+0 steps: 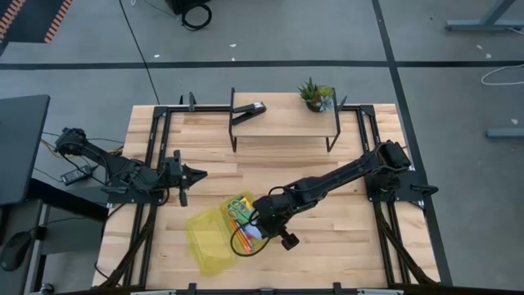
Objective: Pack school essentials
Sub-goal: Put the white sticky note into the supply box
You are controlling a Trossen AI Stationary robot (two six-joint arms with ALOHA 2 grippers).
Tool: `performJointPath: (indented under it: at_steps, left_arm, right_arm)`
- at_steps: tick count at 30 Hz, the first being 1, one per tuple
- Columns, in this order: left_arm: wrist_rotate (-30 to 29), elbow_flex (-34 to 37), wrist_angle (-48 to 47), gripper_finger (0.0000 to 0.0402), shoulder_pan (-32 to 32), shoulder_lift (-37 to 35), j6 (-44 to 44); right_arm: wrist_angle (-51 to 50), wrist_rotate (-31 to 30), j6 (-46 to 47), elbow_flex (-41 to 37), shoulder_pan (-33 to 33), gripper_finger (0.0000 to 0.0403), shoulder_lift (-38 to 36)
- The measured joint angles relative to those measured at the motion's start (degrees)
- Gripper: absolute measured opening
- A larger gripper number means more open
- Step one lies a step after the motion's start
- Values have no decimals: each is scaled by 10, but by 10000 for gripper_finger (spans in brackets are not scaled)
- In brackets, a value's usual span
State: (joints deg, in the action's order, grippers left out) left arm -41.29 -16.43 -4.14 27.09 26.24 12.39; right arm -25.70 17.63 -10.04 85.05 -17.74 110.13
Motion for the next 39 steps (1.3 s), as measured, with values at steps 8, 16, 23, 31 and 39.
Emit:
performJointPath:
  at_steps: [8,16,23,31,39]
  left_arm:
    - [0,0,0,32,0,0,0]
    - [0,0,0,40,0,0,-1]
    - [0,0,0,32,0,0,-1]
    - [0,0,0,36,0,0,-1]
    - [0,0,0,38,0,0,-1]
  right_arm:
    - [71,10,33,-57,12,6,0]
    - [166,22,82,-91,18,6,0]
    - [184,12,94,-95,19,6,0]
    - [215,6,91,-77,7,6,0]
    - [255,17,85,-78,-1,6,0]
